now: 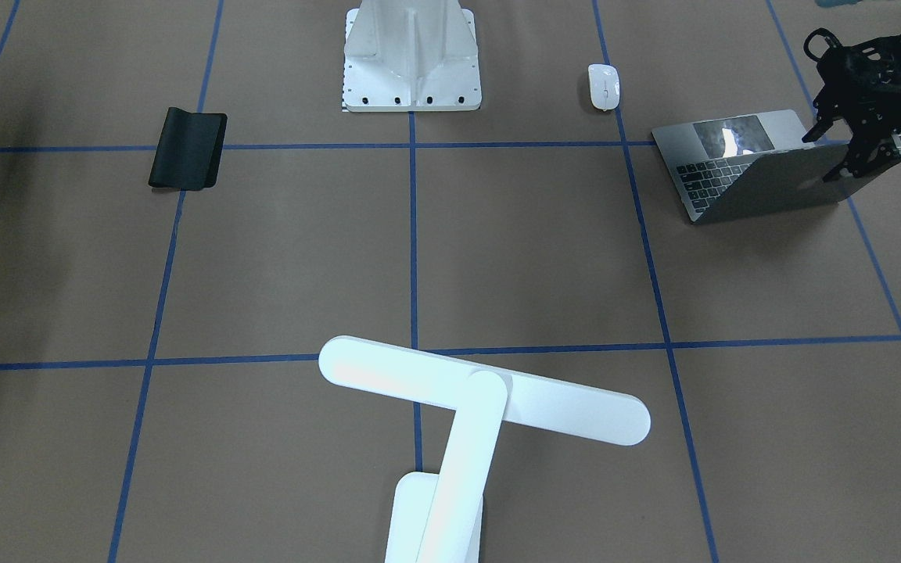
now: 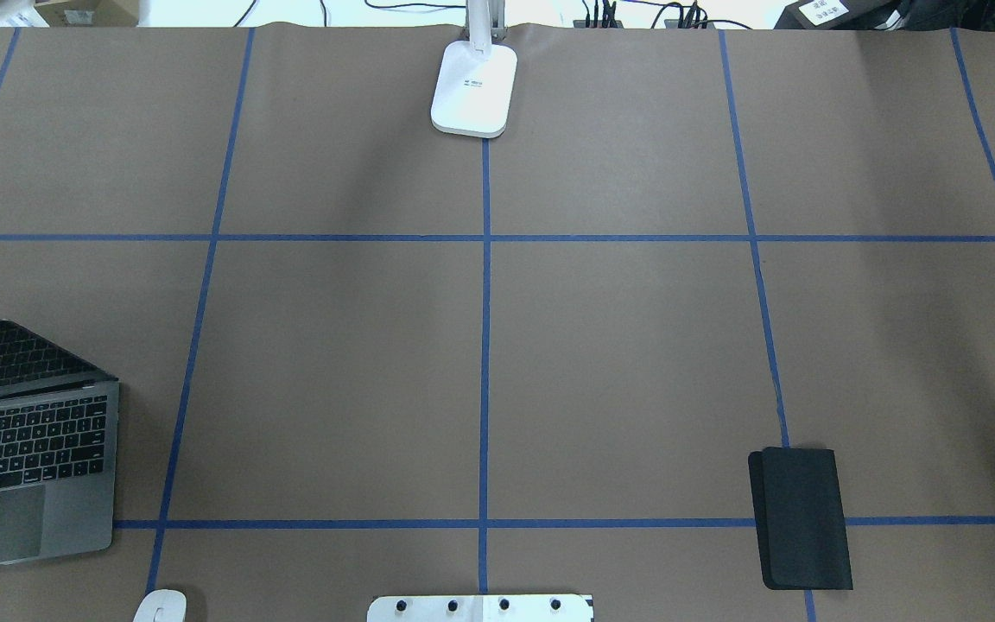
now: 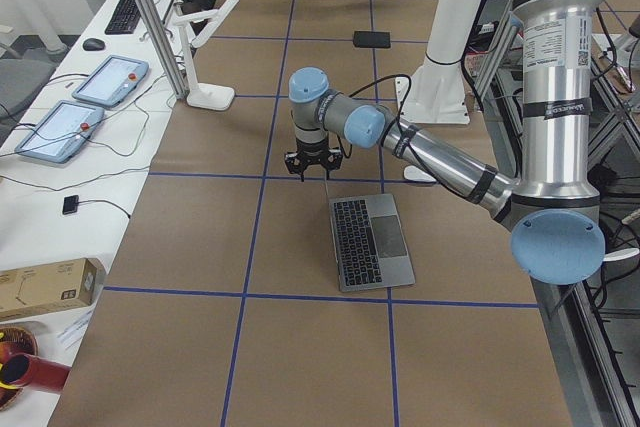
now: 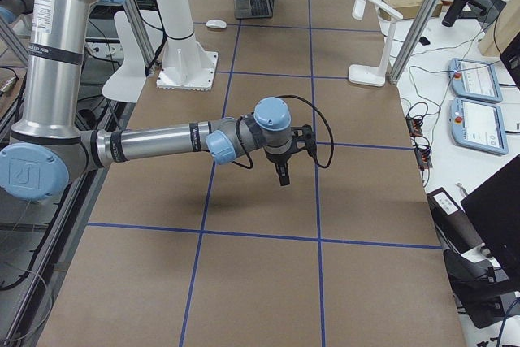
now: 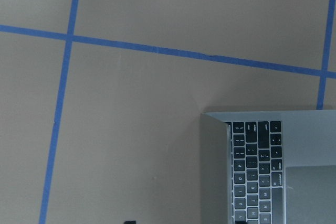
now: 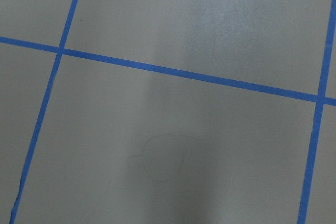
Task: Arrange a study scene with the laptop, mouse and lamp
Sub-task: 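Keep sliding the laptop with the left gripper farther from the robot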
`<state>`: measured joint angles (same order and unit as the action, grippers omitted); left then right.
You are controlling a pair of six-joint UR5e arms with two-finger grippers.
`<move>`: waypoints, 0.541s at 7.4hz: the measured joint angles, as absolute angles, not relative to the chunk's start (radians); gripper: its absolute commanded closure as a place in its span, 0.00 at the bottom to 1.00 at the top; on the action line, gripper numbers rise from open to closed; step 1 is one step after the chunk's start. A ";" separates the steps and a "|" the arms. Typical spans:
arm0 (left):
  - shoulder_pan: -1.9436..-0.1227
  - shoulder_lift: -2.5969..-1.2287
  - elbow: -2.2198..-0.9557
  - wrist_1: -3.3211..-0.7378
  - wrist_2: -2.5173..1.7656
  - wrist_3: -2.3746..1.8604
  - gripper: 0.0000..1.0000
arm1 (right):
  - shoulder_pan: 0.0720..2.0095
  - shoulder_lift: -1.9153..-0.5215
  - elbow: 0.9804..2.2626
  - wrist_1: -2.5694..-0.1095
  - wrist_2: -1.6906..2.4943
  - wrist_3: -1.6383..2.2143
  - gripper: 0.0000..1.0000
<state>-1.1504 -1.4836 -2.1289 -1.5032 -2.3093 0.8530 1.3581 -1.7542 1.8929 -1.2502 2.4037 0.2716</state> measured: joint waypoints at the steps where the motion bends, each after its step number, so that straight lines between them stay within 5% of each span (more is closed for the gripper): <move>1: -1.135 -1.479 -2.128 -1.507 -2.309 0.832 0.20 | 1.359 -1.755 1.892 -1.250 2.404 0.272 0.00; 4: -1.092 -1.476 -2.126 -1.512 -2.308 0.778 0.38 | 1.359 -1.752 1.887 -1.250 2.404 0.265 0.00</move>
<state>-1.0922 -1.4758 -2.1261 -1.5121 -2.3077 0.7777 1.3591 -1.7523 1.8872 -1.2502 2.4037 0.2651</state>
